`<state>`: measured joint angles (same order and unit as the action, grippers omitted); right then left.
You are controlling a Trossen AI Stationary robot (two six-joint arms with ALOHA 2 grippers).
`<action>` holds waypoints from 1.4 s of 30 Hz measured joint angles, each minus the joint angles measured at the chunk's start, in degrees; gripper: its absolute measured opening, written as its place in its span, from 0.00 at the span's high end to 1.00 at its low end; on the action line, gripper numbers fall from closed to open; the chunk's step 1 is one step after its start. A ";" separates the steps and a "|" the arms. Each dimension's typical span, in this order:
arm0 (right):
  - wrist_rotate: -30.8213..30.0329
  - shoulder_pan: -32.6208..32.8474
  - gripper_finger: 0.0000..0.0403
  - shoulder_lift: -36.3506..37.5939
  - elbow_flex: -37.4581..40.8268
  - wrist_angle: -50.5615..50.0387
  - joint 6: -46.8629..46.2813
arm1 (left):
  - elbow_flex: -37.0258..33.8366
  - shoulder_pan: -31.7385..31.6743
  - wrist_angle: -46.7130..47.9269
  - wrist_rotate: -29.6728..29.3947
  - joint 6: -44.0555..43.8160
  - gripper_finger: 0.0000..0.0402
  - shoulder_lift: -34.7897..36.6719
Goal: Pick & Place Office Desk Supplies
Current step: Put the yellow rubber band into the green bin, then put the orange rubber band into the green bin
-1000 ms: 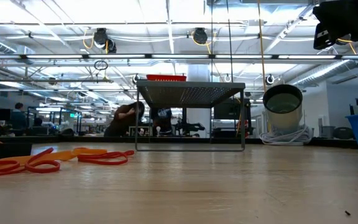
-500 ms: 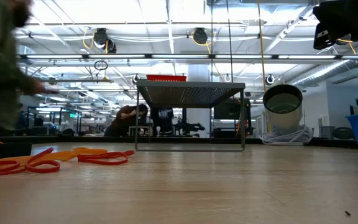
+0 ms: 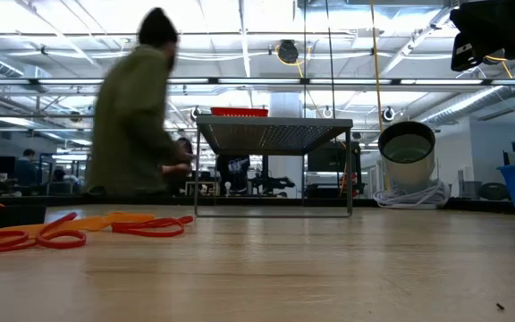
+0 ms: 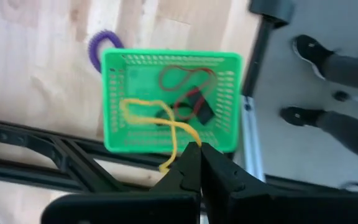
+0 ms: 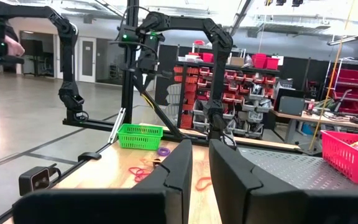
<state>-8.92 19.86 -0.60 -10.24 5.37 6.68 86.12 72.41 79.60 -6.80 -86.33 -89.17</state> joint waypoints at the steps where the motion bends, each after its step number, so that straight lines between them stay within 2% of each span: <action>1: -0.01 -0.01 0.89 0.00 0.00 0.00 0.00 | -1.06 -0.03 -0.31 -0.41 0.28 1.00 0.00; 4: 0.00 0.02 0.89 0.00 0.00 0.00 -0.01 | -4.45 -0.01 -2.33 -0.78 0.57 1.00 0.36; 15: -0.01 0.02 0.89 0.00 0.00 0.00 0.02 | -18.76 -0.62 -22.07 -2.26 -0.25 1.00 2.66; 26: 0.02 -0.01 0.89 -0.02 0.00 0.00 0.00 | -30.43 -1.52 -34.72 -2.30 -2.90 1.00 2.73; 30: -0.01 0.01 0.89 -0.02 0.00 0.00 0.01 | -32.45 -1.52 -39.11 -2.68 -4.04 0.99 2.73; 34: -0.01 0.02 0.89 -0.02 0.00 0.00 -0.01 | -32.45 -1.52 -40.76 -3.02 -2.72 0.91 2.73; 38: 0.00 0.01 0.89 -0.02 0.00 0.00 0.00 | -32.45 -1.52 -40.06 0.78 -1.06 0.75 2.73; 42: -0.01 -0.01 0.89 -0.02 0.00 0.00 0.01 | -32.45 -1.52 -39.92 1.59 -0.72 0.59 3.04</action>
<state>-8.93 19.86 -0.62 -10.24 5.37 6.69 53.67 70.89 39.68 -5.21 -87.05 -86.13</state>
